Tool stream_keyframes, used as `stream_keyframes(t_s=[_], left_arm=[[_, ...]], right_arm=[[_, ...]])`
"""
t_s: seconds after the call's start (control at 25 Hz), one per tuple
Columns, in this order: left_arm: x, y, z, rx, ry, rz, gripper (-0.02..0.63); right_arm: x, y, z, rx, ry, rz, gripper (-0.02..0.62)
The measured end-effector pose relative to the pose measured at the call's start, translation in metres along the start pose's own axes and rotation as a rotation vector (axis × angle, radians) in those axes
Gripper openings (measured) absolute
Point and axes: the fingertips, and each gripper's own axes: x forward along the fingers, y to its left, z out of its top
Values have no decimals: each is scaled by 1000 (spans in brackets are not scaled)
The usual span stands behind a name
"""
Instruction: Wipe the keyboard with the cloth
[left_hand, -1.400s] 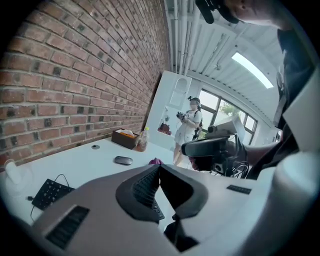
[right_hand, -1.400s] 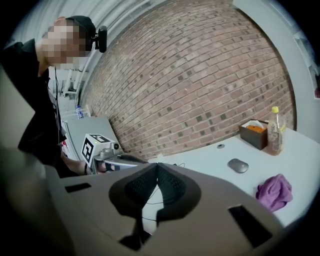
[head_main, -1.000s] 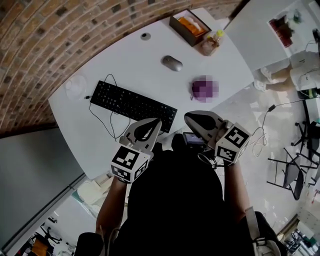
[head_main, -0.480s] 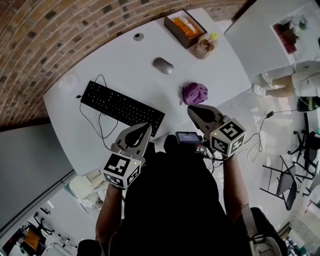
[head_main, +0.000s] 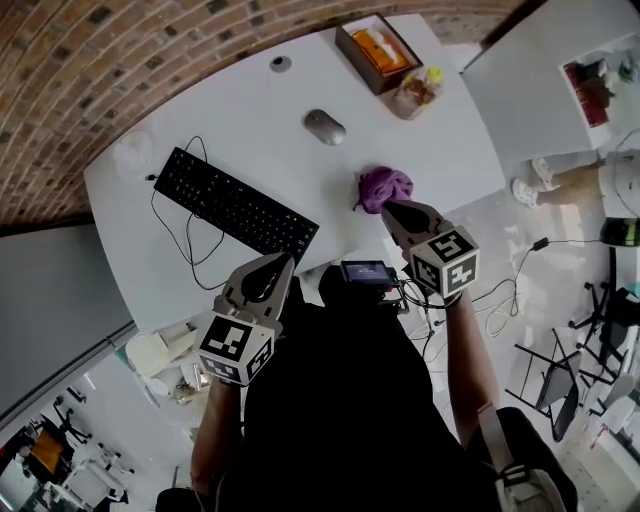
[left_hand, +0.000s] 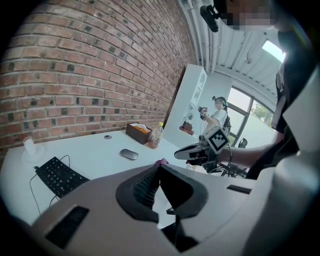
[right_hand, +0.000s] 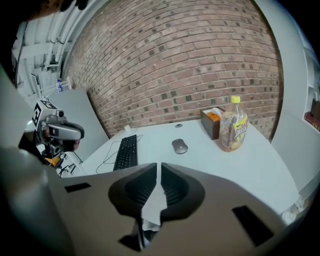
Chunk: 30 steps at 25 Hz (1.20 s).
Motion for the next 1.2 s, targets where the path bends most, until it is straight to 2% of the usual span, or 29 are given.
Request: stream_keyframes(t_s=[0.08,0.2,0.52,0.76,1.04,1.2], left_arm=[[-1,-1,-4,-10,5,19,15],[-5,-4,-9,-26,13,48,15],[-15,-7,-25,-63,34,108,15],[-15,-9,-28,-80,48,114,15],[-12,-8,-34,-94,78,118,15],[-11,-8,-37,-97,83,131,15]], right_arm=[[5,-8,-7,-12,27,-3,25],[12,-20,-15,-26,63,-9,80],[35,-55,-36,-73,152,-72,140],[53,-70,-48,-145,211,-102,169],[71,-81,-72,-192,312,-87,210],[81,-85,-82,-223,334,-76,213]])
